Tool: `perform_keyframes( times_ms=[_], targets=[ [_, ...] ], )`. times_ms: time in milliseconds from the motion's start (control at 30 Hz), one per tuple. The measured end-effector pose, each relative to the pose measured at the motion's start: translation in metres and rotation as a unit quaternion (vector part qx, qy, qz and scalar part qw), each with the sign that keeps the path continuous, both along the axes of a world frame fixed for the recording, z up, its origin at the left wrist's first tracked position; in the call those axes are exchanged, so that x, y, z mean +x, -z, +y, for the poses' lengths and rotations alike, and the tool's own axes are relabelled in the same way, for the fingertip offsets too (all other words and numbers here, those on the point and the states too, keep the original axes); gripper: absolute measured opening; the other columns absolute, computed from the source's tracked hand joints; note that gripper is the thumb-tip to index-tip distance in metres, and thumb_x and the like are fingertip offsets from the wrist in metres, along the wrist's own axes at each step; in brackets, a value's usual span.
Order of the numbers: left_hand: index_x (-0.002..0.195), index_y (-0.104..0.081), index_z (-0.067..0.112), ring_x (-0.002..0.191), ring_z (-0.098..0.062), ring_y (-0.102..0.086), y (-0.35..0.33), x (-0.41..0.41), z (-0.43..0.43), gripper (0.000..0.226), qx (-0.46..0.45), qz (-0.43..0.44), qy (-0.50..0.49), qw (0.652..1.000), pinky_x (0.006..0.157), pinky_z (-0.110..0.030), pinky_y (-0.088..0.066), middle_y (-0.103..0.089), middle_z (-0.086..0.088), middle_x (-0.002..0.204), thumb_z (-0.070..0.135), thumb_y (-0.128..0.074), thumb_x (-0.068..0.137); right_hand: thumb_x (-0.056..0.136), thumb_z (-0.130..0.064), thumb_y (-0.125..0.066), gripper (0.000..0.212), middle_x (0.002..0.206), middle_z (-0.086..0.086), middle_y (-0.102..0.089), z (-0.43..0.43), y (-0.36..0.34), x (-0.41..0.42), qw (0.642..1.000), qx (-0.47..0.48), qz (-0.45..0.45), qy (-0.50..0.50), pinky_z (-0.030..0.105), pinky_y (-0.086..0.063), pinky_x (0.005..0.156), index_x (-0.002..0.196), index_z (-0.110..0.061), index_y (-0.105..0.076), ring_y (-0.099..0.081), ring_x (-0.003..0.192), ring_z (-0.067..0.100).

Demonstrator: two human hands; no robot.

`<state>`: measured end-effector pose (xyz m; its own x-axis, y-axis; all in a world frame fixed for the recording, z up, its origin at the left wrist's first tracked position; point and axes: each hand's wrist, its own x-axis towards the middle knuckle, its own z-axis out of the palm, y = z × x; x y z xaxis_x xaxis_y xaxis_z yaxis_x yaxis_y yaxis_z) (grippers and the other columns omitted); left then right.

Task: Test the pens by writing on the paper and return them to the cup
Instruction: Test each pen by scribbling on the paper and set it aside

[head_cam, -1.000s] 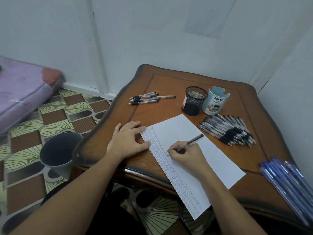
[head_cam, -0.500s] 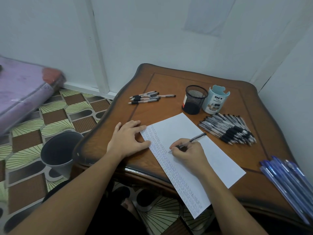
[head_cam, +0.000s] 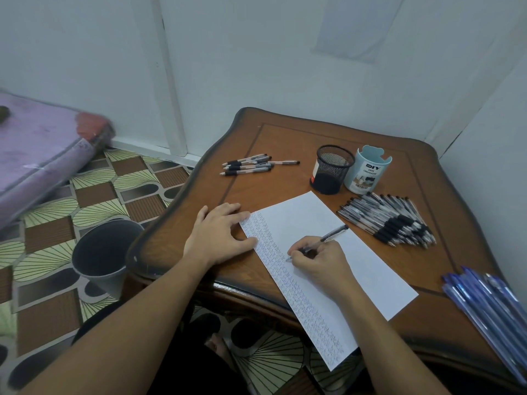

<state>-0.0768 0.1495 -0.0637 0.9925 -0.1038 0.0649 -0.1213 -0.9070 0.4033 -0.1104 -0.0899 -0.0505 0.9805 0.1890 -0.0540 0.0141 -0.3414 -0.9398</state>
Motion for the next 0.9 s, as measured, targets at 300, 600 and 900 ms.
perform_keyframes(
  times_ms=[300, 600, 900],
  targets=[
    [0.138, -0.048, 0.042, 0.144, -0.004, -0.019, 0.0005, 0.0006, 0.0004, 0.086, -0.001, 0.002, 0.0, 1.0, 0.119, -0.043, 0.001, -0.033, 0.017, 0.153, 0.081, -0.037, 0.062, 0.086, -0.007, -0.066, 0.015, 0.073, 0.018, -0.065, 0.0005, 0.0022, 0.0014, 1.0, -0.008, -0.011, 0.005, 0.02, -0.036, 0.053, 0.075, -0.013, -0.075, -0.05, 0.06, 0.009],
    [0.138, -0.048, 0.042, 0.143, -0.003, -0.018, 0.0023, 0.0012, 0.0006, 0.084, -0.002, 0.0, -0.001, 1.0, 0.119, -0.042, 0.002, -0.033, 0.017, 0.153, 0.08, -0.039, 0.063, 0.085, -0.007, -0.065, 0.016, 0.066, 0.016, -0.063, -0.0015, 0.0037, 0.0021, 1.0, -0.008, -0.013, 0.01, 0.021, -0.034, 0.052, 0.074, -0.014, -0.074, -0.048, 0.057, 0.009],
    [0.138, -0.048, 0.041, 0.144, -0.005, -0.019, 0.0014, 0.001, 0.0007, 0.079, 0.003, 0.001, -0.001, 1.0, 0.119, -0.043, 0.001, -0.032, 0.016, 0.153, 0.076, -0.044, 0.068, 0.089, -0.01, -0.064, 0.015, 0.066, 0.008, -0.065, -0.0006, 0.0019, 0.0032, 0.999, -0.022, -0.022, 0.014, 0.016, -0.035, 0.051, 0.078, -0.013, -0.073, -0.049, 0.056, 0.002]
  ],
)
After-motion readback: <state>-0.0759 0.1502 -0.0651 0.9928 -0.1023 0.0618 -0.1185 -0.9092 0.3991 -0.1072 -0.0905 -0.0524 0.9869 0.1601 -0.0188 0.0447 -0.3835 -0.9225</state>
